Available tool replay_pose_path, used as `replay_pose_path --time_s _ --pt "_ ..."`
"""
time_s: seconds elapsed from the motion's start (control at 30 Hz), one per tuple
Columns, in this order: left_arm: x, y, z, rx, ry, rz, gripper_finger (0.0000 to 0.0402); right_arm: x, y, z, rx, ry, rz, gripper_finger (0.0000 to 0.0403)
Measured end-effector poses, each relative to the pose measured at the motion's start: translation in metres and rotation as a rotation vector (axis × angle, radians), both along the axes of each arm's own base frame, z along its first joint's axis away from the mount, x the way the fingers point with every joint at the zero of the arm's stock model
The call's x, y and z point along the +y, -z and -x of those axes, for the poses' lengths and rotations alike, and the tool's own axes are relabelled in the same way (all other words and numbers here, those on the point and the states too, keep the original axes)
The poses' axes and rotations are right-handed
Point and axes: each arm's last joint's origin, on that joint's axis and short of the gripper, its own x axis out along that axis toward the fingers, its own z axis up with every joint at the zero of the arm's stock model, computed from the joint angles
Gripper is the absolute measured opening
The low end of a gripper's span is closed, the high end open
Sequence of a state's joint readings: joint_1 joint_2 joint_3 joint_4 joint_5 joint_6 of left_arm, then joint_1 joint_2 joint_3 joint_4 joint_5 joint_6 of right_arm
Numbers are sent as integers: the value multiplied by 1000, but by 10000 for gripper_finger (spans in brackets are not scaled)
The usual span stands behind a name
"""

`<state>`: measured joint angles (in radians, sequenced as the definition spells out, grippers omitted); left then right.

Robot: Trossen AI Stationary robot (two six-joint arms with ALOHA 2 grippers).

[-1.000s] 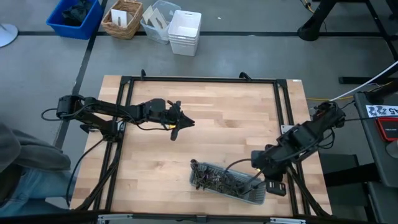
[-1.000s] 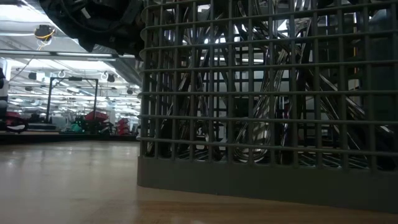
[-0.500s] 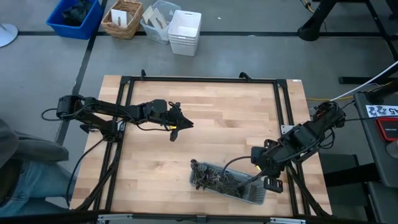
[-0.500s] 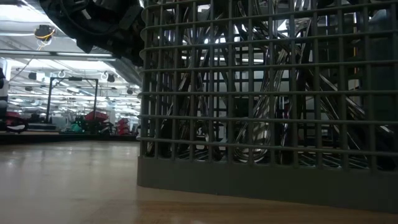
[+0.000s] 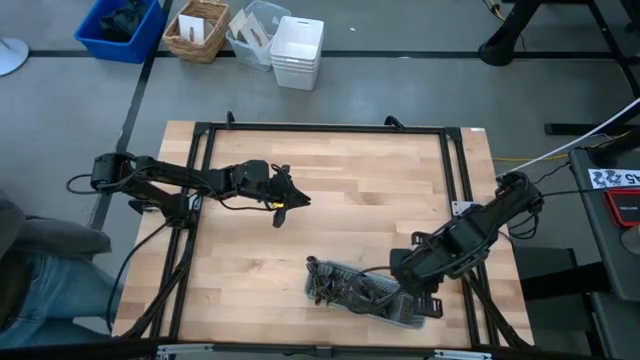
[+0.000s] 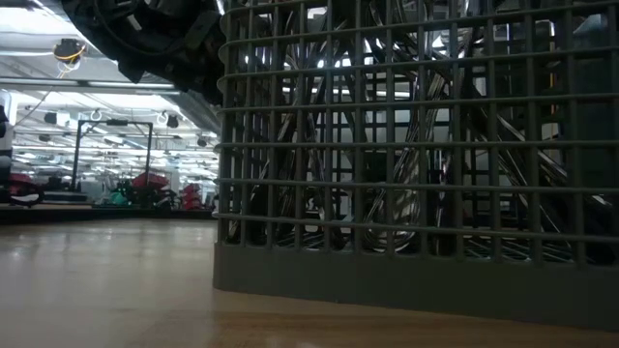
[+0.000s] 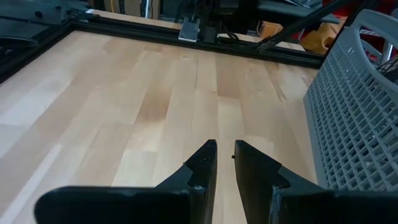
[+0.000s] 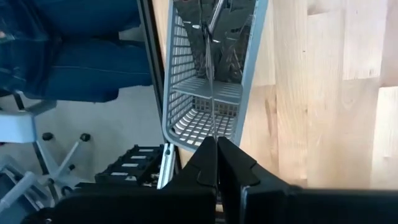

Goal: Sort silverware
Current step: Put the knife into the gray silverware rack, then return to Home Position

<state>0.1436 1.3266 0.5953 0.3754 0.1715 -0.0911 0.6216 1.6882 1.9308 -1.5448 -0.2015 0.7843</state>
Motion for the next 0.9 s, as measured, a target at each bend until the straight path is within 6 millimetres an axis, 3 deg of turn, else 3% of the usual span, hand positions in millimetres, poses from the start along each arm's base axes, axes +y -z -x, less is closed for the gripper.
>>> replay_pose_path --time_s 0.33,0.5,0.9 --pt "0 0 0 -1 5 -13 49 15 27 -21 50 -85 44 1" --pt "0 0 0 -1 5 -13 49 22 36 -30 50 -88 44 20" --pt "0 -1 0 -13 3 -11 49 24 38 -35 8 -42 59 65"
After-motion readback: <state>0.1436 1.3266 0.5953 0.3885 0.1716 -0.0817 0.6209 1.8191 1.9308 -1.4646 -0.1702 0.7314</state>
